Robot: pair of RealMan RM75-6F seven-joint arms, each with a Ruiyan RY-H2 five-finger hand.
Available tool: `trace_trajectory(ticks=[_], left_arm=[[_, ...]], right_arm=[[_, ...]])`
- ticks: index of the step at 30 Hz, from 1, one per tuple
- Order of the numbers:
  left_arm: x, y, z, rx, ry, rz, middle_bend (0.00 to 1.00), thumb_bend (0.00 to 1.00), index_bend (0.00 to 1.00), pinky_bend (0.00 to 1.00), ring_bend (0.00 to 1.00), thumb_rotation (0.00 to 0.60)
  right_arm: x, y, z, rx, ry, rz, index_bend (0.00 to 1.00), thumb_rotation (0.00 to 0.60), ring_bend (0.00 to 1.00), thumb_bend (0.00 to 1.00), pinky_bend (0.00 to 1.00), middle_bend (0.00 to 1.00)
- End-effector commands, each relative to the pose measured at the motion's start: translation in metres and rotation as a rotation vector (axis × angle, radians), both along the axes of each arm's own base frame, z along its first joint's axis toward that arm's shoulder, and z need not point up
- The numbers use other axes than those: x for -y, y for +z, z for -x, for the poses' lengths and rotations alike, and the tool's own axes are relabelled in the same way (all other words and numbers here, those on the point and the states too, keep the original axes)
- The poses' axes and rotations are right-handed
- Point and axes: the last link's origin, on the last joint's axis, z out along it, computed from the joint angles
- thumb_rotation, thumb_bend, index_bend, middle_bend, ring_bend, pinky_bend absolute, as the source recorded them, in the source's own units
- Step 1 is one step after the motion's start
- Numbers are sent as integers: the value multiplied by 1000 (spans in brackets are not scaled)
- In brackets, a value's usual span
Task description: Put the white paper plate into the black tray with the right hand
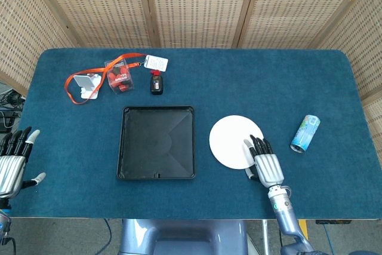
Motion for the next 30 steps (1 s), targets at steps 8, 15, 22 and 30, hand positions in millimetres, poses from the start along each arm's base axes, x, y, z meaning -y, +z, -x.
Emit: trace_trajectory(ticks=[8, 15, 22, 30], left_arm=[[0, -1, 0, -1, 1, 1, 0, 0, 0, 0, 0, 600], [0, -1, 0, 0, 2, 0, 0, 0, 0, 0, 0, 600], [0, -1, 0, 2, 0, 1, 0, 0, 0, 0, 0, 600], [0, -1, 0, 5, -2, -2, 0, 0, 0, 0, 0, 600]], right_arm=[[11, -6, -5, 33, 6, 32, 238, 600, 0, 562, 26, 0], [17, -9, -9, 64, 16, 71, 458, 600, 0, 520, 74, 88], [19, -8, -12, 88, 36, 114, 566, 600, 0, 502, 101, 170], [20, -7, -13, 100, 46, 134, 620, 600, 0, 495, 112, 210]])
